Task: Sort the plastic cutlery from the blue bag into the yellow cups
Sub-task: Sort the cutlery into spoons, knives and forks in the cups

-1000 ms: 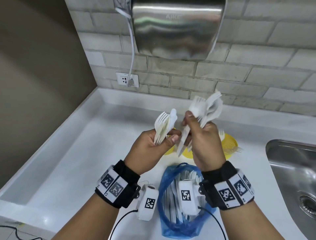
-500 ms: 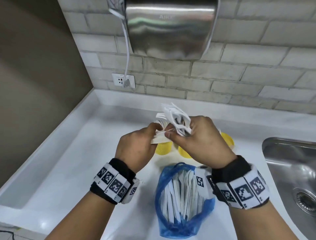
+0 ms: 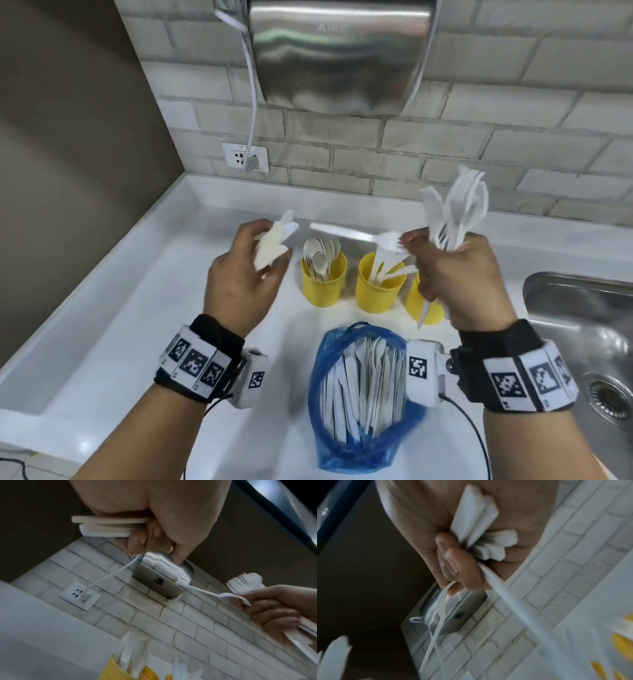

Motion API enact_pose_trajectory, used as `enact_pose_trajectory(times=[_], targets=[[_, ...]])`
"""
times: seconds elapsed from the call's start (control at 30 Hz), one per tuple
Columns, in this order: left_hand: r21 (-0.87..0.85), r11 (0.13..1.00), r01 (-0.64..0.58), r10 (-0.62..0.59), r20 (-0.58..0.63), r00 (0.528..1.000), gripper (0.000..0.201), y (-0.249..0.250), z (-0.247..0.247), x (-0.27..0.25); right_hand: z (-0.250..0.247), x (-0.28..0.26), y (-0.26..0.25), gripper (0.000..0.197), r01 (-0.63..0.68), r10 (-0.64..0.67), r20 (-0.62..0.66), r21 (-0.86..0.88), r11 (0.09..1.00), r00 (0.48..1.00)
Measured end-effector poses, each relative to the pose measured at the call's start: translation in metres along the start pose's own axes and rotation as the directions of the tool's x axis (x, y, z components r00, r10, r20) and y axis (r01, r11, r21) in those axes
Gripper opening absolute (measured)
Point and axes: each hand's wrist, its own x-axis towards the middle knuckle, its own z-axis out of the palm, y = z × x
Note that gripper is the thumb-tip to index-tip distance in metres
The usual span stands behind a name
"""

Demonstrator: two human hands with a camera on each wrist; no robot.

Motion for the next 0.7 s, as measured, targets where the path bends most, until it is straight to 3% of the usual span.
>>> enact_pose_trajectory(times=[0.1,0.17,0.23,0.3,0.4,0.47,0.57,0.7], targets=[[0.122,0.969,-0.214,0.202,0.102,0.974,0.047,0.011,0.012,-0.004,0.021,-0.013,0.006,0.027,-0.127,0.117,0.181,0.046,0.991,0.977],[0.153,0.954,-0.259,0.242,0.126,0.962,0.036,0.010,0.017,-0.002,0.027,-0.018,0.008,0.029,-0.235,0.185,0.293,0.147,0.961,0.938],[0.099,0.964,-0.247,0.237,0.100,0.966,0.023,0.007,0.016,-0.001,0.029,-0.022,0.009,0.025,-0.305,0.195,0.380,0.254,0.918,0.904],[-0.006,0.979,-0.206,0.206,0.079,0.975,0.007,0.008,0.013,0.000,0.028,-0.023,0.010,0.026,-0.297,0.112,0.421,0.407,0.864,0.900],[-0.247,0.968,0.033,0.009,0.164,0.986,0.028,0.025,0.011,-0.003,0.028,-0.020,0.018,0.037,-0.228,-0.010,0.391,0.559,0.797,0.921],[-0.346,0.928,0.135,-0.023,0.310,0.951,0.024,0.035,0.013,-0.008,0.034,-0.021,0.026,0.046,-0.162,-0.060,0.389,0.512,0.843,0.919],[-0.414,0.894,0.168,0.090,0.535,0.840,0.029,0.046,0.016,-0.015,0.046,-0.026,0.035,0.062,-0.119,-0.074,0.394,0.442,0.889,0.916],[-0.470,0.846,0.251,0.145,0.656,0.740,0.025,0.057,0.014,-0.014,0.047,-0.026,0.038,0.044,-0.130,-0.037,0.318,0.487,0.863,0.947]])
